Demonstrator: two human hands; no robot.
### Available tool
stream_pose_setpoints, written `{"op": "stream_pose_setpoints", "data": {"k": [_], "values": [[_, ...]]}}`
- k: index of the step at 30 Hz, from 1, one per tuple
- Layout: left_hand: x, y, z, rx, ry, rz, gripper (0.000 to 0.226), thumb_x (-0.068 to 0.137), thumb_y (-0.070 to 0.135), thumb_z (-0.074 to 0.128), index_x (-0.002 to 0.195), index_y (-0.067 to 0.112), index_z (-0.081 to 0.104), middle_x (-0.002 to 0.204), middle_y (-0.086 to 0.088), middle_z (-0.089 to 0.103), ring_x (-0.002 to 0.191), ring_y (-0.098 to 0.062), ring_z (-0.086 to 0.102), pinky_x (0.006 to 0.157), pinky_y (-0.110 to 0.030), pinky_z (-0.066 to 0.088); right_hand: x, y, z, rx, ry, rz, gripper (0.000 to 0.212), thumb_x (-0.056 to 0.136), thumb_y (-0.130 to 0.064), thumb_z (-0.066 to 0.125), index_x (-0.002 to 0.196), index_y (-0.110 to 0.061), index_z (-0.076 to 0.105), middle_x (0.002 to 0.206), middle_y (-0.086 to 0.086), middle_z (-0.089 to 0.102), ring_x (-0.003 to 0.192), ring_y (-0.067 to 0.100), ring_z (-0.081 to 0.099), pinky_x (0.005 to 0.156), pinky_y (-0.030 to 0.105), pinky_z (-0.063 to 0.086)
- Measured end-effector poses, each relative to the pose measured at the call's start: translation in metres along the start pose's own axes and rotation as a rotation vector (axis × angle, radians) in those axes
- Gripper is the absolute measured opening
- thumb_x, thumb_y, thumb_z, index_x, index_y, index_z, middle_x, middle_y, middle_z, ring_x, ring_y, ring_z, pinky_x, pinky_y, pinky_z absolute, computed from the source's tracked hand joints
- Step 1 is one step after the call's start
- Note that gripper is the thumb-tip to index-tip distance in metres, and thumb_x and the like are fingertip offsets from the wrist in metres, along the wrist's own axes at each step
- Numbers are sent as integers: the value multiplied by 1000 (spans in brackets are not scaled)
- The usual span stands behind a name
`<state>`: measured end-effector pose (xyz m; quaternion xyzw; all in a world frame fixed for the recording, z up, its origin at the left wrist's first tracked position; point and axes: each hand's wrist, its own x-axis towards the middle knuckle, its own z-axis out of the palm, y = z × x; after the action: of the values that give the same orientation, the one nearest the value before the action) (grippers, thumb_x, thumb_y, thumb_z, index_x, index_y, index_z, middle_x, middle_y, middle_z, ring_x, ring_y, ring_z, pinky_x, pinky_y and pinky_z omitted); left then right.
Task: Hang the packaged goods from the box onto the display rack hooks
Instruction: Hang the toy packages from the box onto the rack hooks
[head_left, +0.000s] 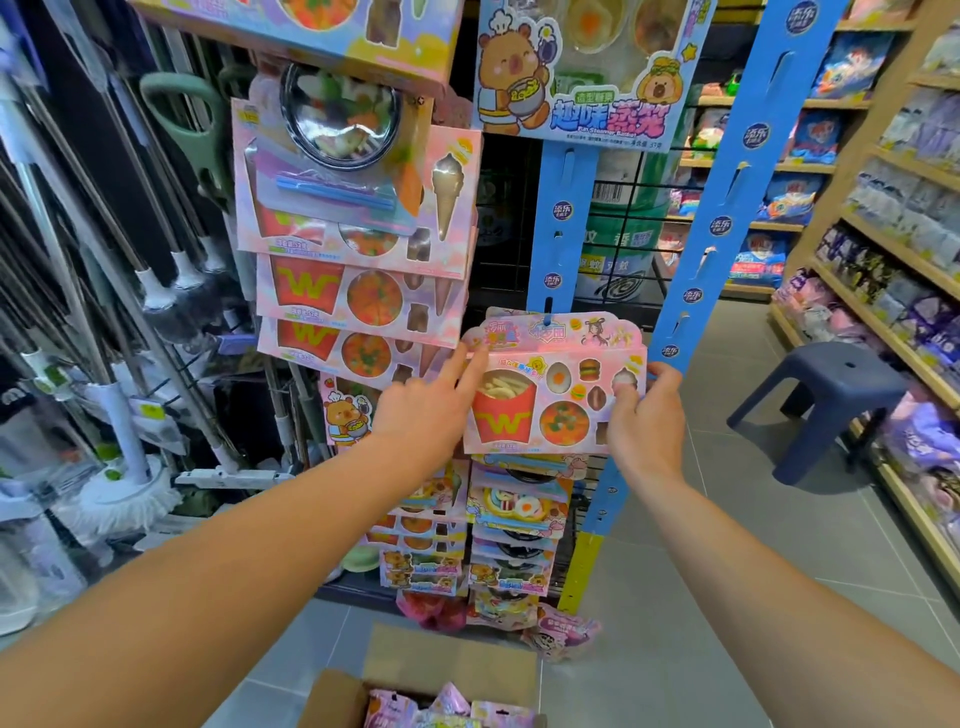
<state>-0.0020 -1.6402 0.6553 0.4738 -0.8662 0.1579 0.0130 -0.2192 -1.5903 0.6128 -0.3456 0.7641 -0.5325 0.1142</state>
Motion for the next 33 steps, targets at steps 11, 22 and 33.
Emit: {"op": "stream_pose_setpoints", "data": {"k": [11, 22, 33], "values": [[-27, -26, 9, 134, 22, 71, 85, 94, 36, 52, 154, 20, -7, 163, -2, 10, 115, -35, 56, 82, -41, 48, -7, -11, 3, 67, 58, 65, 34, 102, -34, 46, 131, -18, 38, 119, 3, 60, 102, 22, 61, 87, 45, 51], [-28, -23, 11, 119, -91, 73, 83, 92, 37, 54, 154, 18, 3, 163, -1, 0, 129, -38, 40, 92, -45, 44, -27, -14, 2, 7, 34, -104, 60, 85, -21, 70, 134, -11, 37, 128, 5, 45, 103, 10, 44, 89, 34, 46], [-27, -8, 15, -429, -84, -1, 72, 87, 32, 58, 150, 16, 25, 148, -3, 31, 120, -30, 51, 84, -45, 53, -31, -3, -2, -154, -21, -55, 79, 84, -43, 70, 144, -14, 29, 142, 8, 39, 128, 27, 45, 101, 47, 45]]}}
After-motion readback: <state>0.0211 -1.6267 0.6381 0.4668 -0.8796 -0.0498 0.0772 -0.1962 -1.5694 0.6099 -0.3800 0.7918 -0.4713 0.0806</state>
